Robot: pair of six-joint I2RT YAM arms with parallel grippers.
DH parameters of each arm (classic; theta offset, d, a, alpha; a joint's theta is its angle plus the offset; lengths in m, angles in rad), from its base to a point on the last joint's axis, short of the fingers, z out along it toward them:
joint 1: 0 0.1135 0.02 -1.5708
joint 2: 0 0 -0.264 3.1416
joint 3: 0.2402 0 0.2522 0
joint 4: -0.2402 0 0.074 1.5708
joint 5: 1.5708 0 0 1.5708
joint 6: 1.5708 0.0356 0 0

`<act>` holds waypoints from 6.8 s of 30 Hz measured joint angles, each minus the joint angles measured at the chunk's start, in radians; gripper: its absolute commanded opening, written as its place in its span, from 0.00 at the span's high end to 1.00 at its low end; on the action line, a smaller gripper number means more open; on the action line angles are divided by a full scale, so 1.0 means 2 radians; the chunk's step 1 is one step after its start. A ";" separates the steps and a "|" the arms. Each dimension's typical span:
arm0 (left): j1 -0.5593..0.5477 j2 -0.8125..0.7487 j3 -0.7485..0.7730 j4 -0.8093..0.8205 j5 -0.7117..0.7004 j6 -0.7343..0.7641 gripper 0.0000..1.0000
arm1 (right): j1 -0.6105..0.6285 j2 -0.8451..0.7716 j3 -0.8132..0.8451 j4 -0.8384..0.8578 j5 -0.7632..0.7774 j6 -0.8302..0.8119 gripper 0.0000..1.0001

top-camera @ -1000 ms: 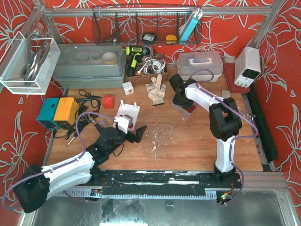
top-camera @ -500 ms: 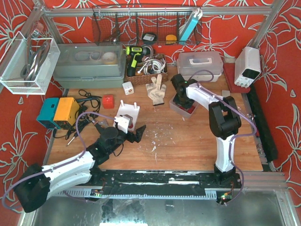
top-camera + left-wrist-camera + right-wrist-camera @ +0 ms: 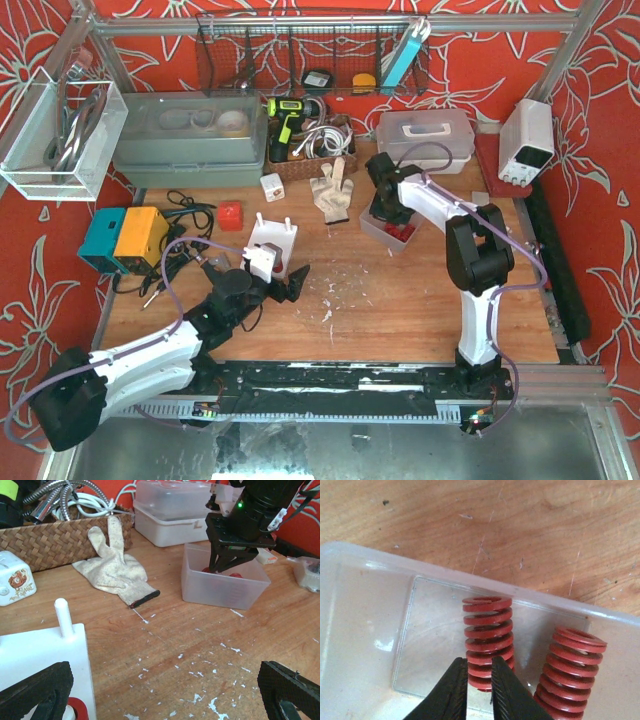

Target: Install the large spring

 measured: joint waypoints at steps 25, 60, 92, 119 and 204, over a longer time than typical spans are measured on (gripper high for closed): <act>0.000 -0.002 0.000 0.000 0.002 0.000 0.00 | 0.000 -0.064 -0.008 -0.065 -0.046 -0.152 0.46; -0.001 -0.011 0.000 -0.001 -0.009 -0.002 0.00 | -0.011 0.011 0.032 -0.090 -0.082 -0.090 0.90; -0.011 0.110 0.012 0.179 0.192 0.192 0.28 | 0.149 -0.213 0.037 -0.171 -0.069 -0.337 1.00; -0.050 0.254 0.096 0.214 0.235 0.249 0.44 | 0.224 -0.214 0.006 -0.170 -0.159 -0.314 1.00; -0.054 0.223 0.038 0.294 0.194 0.138 1.00 | 0.191 -0.348 -0.176 0.014 -0.181 -0.234 0.85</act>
